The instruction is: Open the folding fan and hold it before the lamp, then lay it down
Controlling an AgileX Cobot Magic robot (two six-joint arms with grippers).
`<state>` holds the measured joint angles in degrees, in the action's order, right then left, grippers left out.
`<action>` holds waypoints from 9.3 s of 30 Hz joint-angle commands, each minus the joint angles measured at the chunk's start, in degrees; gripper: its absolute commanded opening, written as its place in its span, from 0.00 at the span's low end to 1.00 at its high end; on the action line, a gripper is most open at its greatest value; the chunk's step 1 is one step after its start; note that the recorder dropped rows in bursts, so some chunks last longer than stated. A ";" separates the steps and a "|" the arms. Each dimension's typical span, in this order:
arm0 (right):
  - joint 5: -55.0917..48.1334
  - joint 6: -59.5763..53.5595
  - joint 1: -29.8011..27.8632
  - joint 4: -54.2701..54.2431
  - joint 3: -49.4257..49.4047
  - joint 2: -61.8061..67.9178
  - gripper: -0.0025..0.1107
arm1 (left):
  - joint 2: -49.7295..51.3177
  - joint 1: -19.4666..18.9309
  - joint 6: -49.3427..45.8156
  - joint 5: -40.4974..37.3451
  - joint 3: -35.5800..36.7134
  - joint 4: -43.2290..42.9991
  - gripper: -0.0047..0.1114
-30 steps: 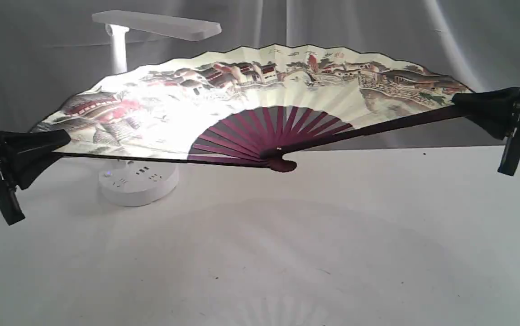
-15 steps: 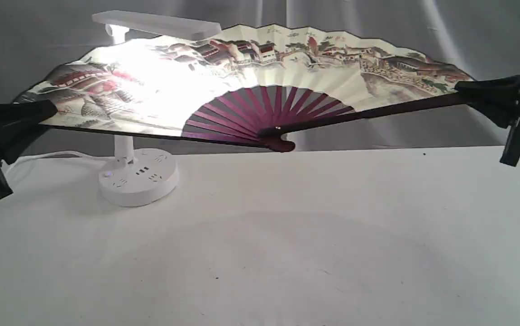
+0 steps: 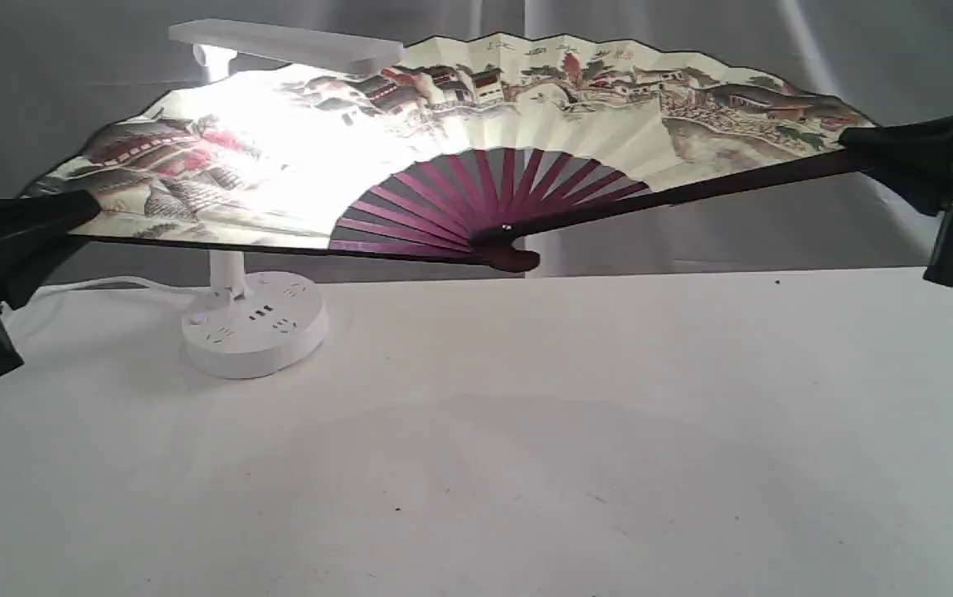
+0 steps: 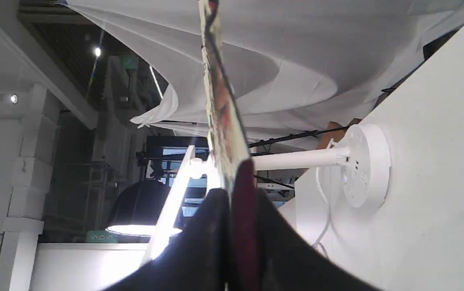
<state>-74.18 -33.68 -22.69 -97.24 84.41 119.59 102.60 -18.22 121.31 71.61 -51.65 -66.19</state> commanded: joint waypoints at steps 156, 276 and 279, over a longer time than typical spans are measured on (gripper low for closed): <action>102.29 -89.20 33.67 28.23 -22.98 -18.38 0.08 | -0.57 -1.12 -67.35 -14.41 30.71 10.35 0.20; 71.89 32.36 21.58 89.01 -69.93 -91.70 0.02 | -9.85 24.73 -95.98 -140.54 -9.33 32.77 0.04; 71.76 32.36 21.58 89.01 -69.93 -91.70 0.02 | -16.90 28.44 -104.71 -134.44 -7.36 48.91 0.04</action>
<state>-2.92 -1.05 -1.16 -8.07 14.81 28.22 89.48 8.33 20.37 -64.21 -59.87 -25.00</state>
